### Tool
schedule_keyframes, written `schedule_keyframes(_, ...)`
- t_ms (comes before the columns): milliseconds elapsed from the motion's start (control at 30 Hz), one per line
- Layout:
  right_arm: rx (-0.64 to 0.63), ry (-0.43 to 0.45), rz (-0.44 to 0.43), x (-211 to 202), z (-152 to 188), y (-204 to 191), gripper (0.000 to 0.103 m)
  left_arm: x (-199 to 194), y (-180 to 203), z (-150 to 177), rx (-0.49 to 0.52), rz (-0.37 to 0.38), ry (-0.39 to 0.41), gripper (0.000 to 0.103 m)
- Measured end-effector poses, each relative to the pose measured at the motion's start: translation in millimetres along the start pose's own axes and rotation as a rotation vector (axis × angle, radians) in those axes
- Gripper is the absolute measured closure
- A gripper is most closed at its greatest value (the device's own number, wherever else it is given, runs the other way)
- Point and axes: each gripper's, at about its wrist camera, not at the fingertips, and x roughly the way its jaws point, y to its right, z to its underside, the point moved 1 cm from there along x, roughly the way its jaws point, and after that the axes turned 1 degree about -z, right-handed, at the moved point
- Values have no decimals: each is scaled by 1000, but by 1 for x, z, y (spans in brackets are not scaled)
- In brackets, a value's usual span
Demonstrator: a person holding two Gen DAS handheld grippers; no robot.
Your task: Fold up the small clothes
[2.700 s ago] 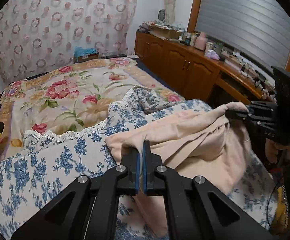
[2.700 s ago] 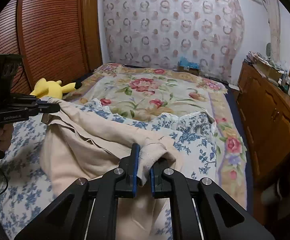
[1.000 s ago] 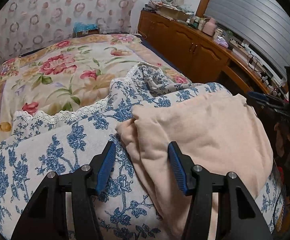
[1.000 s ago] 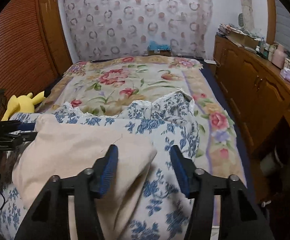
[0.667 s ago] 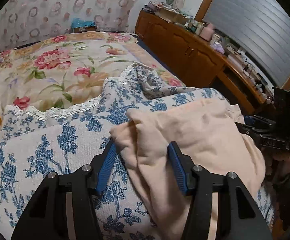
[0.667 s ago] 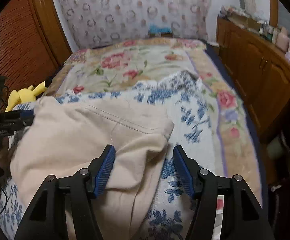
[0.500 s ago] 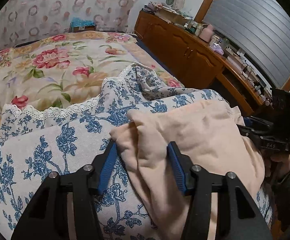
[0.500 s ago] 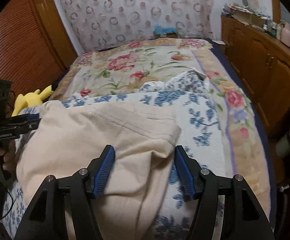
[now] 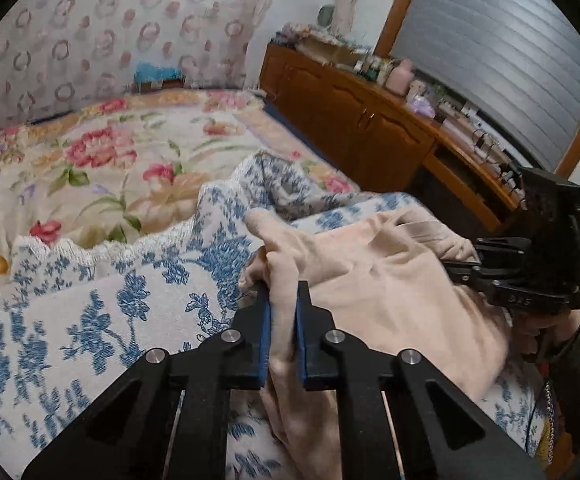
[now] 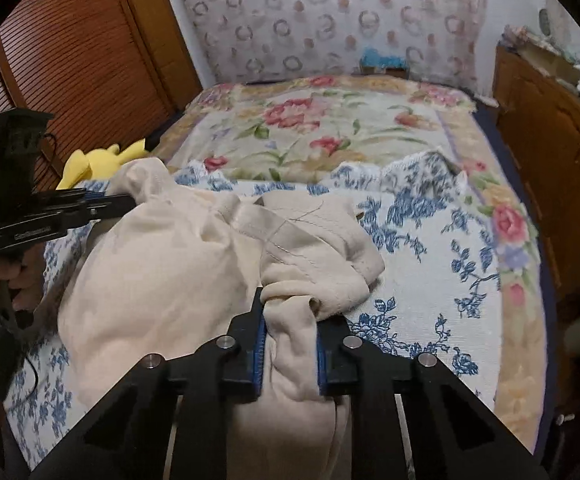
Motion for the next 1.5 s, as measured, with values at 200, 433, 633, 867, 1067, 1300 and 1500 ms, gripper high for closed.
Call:
schedule_keyframes(200,-46,144,-12,-38,-5,-24,86,-60,3,5,-5,-15,120,92)
schedule_keyframes(433,-178,206,-84,-42,-26,-82,86,-137,-35,34,-53,-134,231,92)
schedule_keyframes(633,-340,203,-174,-6,-61,-158,86,-187,-93,76,-147,-296,283,92)
schedule_keyframes(867,-518,138,-230,65,-107,-257,86,-216,-158,133,-289,-436,281,92)
schedule_keyframes(1067,-614,104,-279,115,-132,-326,86,-231,-179,176,-379,-503,288,92)
schedule_keyframes(1300,-642,87,-347,177,-148,-369,86,-237,-202,211,-468,-560,263,92)
schedule_keyframes(1500,-583,17,-284,217,-152,-373,72,-228,-206,217,-440,-588,199,88)
